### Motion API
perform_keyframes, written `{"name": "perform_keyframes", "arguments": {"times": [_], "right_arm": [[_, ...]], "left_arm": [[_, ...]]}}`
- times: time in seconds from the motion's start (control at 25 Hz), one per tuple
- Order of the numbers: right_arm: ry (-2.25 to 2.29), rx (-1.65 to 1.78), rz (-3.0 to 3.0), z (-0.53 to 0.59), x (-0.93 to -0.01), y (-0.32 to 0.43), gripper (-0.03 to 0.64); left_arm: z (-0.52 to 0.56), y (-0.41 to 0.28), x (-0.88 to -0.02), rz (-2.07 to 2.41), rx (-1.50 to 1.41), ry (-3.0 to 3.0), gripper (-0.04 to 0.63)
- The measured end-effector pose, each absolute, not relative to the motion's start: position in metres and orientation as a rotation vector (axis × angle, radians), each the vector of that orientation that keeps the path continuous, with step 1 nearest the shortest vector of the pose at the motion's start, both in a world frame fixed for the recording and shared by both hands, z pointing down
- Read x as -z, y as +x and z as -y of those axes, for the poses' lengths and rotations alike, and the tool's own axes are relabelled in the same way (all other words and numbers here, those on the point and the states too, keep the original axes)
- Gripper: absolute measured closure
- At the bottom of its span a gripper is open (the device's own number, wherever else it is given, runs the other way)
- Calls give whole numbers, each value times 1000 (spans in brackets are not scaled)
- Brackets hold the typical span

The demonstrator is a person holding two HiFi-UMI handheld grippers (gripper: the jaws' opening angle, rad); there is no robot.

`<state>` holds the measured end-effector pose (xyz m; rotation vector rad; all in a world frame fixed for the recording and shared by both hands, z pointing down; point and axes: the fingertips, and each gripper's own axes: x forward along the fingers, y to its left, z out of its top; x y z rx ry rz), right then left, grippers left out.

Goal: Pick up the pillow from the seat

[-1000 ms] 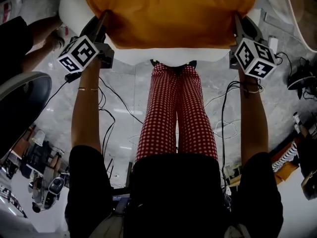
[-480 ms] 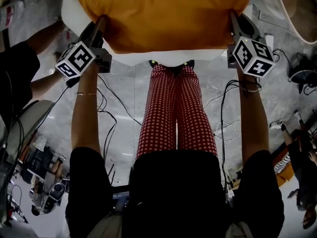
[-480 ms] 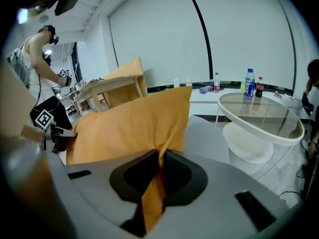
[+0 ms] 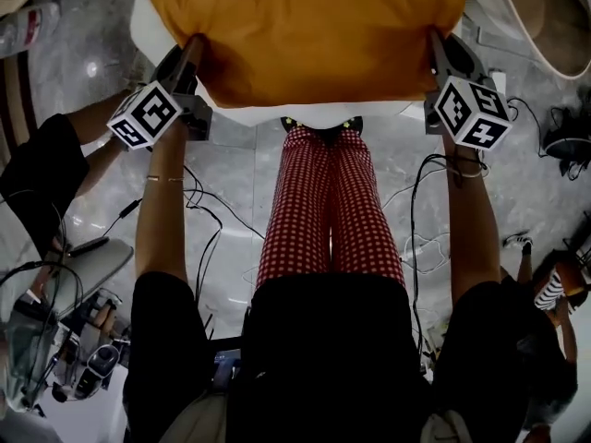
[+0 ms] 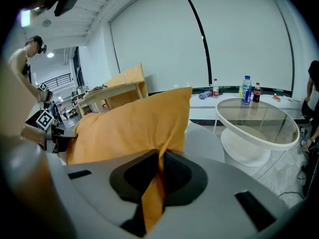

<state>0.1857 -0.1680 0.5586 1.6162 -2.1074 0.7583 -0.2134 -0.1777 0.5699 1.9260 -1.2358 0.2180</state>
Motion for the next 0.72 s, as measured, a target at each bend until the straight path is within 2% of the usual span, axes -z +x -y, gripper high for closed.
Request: {"name": "perform_keyframes", "arguments": {"times": [0.72], "right_arm": [[1628, -725, 2143, 156, -493, 193, 561]], "left_arm": [[154, -209, -518, 1253, -258, 1962, 518]]}}
